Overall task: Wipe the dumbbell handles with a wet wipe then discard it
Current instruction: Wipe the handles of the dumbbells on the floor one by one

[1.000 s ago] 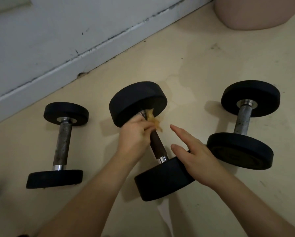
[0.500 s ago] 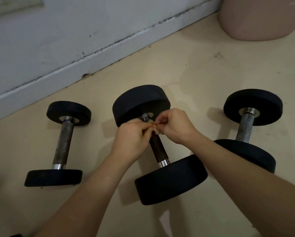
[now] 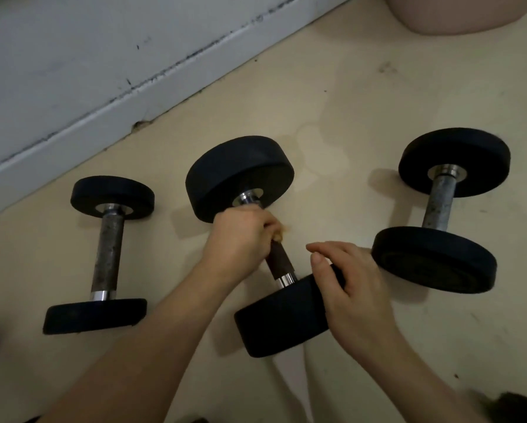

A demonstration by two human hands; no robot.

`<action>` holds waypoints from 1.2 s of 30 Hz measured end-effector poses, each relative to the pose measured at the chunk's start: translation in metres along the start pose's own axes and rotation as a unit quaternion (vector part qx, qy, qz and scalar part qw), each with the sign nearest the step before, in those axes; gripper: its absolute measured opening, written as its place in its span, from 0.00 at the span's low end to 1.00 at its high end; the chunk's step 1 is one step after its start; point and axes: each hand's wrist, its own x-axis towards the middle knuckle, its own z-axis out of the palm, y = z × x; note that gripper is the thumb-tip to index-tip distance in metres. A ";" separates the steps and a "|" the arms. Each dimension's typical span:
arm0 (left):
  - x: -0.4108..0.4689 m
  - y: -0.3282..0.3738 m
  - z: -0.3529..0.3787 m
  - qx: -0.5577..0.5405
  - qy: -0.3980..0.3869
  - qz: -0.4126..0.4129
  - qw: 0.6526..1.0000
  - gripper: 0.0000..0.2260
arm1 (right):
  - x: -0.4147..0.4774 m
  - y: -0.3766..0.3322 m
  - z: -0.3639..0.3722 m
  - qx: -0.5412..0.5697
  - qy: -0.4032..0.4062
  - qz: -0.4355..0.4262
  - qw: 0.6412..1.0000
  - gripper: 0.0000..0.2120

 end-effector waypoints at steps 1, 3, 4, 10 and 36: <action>0.009 -0.004 -0.001 0.014 0.038 -0.031 0.999 0.06 | -0.002 0.000 0.005 -0.012 0.008 -0.006 1.000 0.23; 0.017 -0.006 -0.003 0.056 0.051 -0.066 0.995 0.08 | -0.005 0.000 0.008 -0.047 -0.008 -0.031 0.998 0.28; 0.014 -0.005 -0.004 0.064 0.030 -0.058 0.996 0.09 | -0.009 -0.001 0.007 -0.060 -0.021 -0.049 0.997 0.30; -0.026 -0.002 -0.023 0.019 -0.128 0.016 0.991 0.07 | -0.029 -0.003 0.016 -0.065 -0.074 -0.226 0.969 0.26; -0.062 -0.057 -0.054 0.112 -0.028 -0.033 0.993 0.08 | -0.004 -0.046 0.041 0.178 -0.145 -0.095 0.969 0.08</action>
